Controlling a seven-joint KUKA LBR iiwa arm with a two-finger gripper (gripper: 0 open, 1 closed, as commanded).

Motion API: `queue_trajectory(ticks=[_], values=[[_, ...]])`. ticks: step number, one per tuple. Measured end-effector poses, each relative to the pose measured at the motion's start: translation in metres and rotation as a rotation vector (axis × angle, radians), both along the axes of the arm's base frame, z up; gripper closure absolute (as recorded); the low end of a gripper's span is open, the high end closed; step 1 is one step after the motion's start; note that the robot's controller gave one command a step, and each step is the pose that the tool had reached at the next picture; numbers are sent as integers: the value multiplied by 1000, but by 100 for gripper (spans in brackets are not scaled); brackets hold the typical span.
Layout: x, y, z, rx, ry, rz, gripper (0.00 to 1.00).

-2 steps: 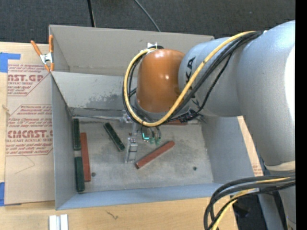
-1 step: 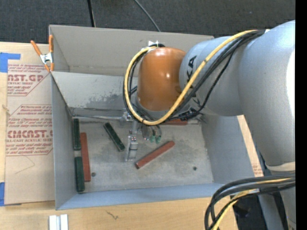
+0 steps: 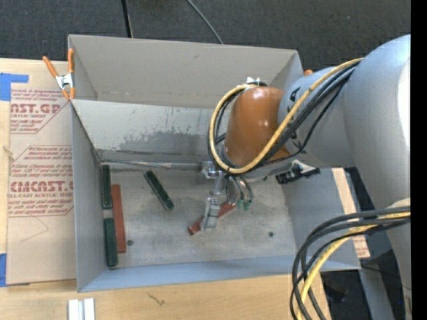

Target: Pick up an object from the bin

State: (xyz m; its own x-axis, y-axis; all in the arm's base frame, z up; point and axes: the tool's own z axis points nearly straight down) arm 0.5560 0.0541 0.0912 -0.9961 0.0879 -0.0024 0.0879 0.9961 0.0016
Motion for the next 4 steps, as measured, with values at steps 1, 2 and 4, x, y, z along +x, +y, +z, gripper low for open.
queue_trajectory(ticks=[1, 2, 4], values=[[20, 44, 16, -1, 2, -66, 0], [-9, 26, 13, 1, 1, -39, 0], [-27, -20, -21, -1, 1, 45, 100]])
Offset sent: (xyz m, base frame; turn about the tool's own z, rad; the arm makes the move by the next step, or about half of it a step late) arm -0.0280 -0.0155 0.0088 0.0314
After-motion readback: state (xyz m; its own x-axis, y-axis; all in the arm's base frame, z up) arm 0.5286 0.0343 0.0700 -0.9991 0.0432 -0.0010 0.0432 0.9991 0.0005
